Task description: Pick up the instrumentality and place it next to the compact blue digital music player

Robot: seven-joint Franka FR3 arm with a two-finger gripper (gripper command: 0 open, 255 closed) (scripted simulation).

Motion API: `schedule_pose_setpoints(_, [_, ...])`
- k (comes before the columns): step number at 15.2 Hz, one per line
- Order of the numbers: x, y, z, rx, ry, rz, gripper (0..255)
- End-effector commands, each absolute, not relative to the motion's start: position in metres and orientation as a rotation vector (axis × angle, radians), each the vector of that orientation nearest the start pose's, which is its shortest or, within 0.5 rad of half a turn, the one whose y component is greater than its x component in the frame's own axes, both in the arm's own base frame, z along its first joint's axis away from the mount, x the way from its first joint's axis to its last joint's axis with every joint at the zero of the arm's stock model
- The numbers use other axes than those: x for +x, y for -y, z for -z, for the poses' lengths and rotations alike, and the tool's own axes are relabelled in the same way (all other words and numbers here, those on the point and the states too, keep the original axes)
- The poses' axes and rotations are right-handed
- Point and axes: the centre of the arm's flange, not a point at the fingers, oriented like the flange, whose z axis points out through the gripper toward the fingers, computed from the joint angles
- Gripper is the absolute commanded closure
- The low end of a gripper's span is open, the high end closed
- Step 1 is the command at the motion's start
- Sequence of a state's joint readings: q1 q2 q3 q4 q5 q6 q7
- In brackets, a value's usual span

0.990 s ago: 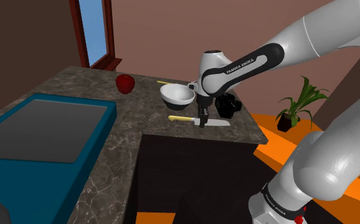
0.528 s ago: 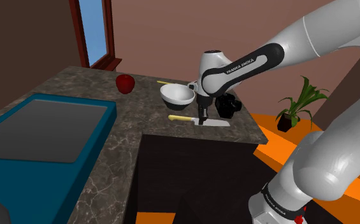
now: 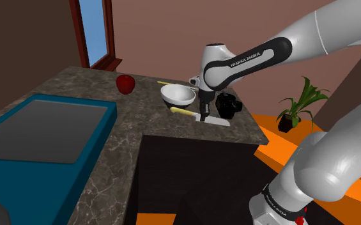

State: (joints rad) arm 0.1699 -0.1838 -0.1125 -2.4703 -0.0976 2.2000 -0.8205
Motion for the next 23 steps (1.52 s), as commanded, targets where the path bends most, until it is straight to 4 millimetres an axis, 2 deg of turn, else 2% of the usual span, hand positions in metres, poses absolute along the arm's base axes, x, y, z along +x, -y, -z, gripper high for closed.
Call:
schedule_pose_setpoints(1, [0.444, -0.022, -0.365, -2.813, 1.432, -0.161, 255])
schedule_pose_setpoints(23, [0.444, -0.022, -0.481, -2.813, 1.432, -0.161, 255])
